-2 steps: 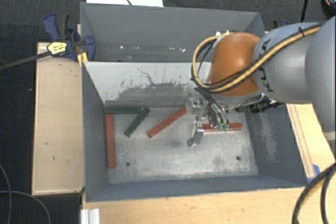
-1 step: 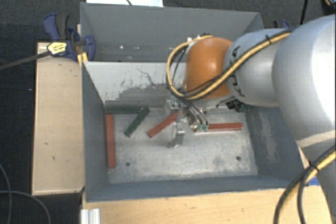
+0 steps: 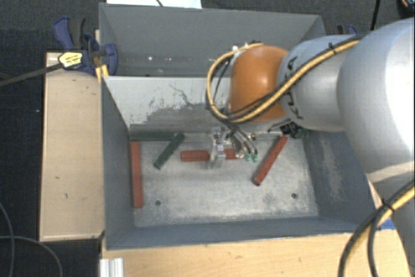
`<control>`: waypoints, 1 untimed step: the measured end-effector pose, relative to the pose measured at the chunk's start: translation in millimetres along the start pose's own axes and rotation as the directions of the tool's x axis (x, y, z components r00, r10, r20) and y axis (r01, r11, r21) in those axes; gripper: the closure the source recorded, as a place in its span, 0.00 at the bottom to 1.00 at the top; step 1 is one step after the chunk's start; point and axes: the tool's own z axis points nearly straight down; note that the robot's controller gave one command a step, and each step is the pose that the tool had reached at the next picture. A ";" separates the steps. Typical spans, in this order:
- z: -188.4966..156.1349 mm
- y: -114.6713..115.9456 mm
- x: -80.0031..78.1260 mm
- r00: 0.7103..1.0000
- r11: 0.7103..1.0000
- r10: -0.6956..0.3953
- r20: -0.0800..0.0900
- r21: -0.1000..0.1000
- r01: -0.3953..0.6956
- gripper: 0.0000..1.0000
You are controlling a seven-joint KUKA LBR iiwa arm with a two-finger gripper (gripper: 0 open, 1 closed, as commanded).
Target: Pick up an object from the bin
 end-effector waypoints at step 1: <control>-145.0 -2.2 5.4 1.000 1.000 -0.003 0.007 0.000 0.003 1.00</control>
Offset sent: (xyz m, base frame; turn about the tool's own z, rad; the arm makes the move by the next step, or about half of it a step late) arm -0.0084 -0.0031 0.1396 -0.0091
